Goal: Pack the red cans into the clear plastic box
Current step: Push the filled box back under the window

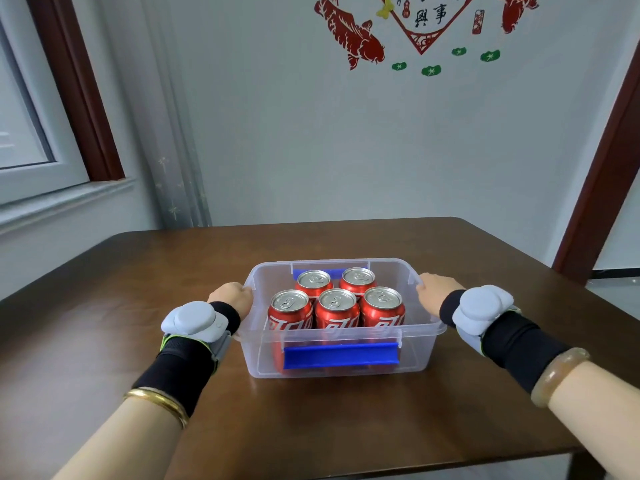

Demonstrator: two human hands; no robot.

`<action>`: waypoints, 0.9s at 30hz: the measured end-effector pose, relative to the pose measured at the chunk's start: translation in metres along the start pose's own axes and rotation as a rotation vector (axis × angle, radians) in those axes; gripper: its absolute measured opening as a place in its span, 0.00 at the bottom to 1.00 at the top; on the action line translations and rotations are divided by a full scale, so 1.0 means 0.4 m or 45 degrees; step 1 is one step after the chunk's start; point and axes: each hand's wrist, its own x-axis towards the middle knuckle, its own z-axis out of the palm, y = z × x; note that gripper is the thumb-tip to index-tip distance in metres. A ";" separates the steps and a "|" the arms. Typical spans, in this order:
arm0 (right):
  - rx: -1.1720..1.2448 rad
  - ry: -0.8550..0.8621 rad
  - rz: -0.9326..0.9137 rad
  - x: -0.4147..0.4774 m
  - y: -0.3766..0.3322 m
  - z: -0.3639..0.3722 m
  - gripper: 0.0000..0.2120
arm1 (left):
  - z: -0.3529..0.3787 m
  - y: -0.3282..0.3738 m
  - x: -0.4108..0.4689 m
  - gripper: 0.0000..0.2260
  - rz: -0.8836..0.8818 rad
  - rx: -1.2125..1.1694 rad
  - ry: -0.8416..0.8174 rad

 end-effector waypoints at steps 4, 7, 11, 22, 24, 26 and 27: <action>0.071 -0.005 0.002 0.003 0.002 0.005 0.18 | 0.005 -0.005 0.003 0.17 0.027 -0.067 0.041; 0.147 0.003 0.021 0.005 0.001 0.007 0.18 | 0.006 -0.009 0.009 0.17 0.045 -0.096 0.068; 0.204 0.014 0.006 0.004 -0.013 0.010 0.19 | -0.002 -0.028 0.008 0.16 0.045 -0.127 0.094; 0.266 0.030 -0.132 0.004 -0.203 0.053 0.20 | -0.141 -0.189 -0.008 0.12 -0.031 -0.183 0.262; 0.260 0.016 -0.188 0.002 -0.268 0.068 0.21 | -0.188 -0.233 -0.017 0.12 -0.058 -0.195 0.313; 0.262 0.012 -0.242 -0.002 -0.329 0.086 0.21 | -0.230 -0.277 -0.023 0.13 -0.089 -0.200 0.357; 0.262 0.009 -0.276 -0.004 -0.365 0.099 0.21 | -0.252 -0.303 -0.030 0.13 -0.114 -0.203 0.382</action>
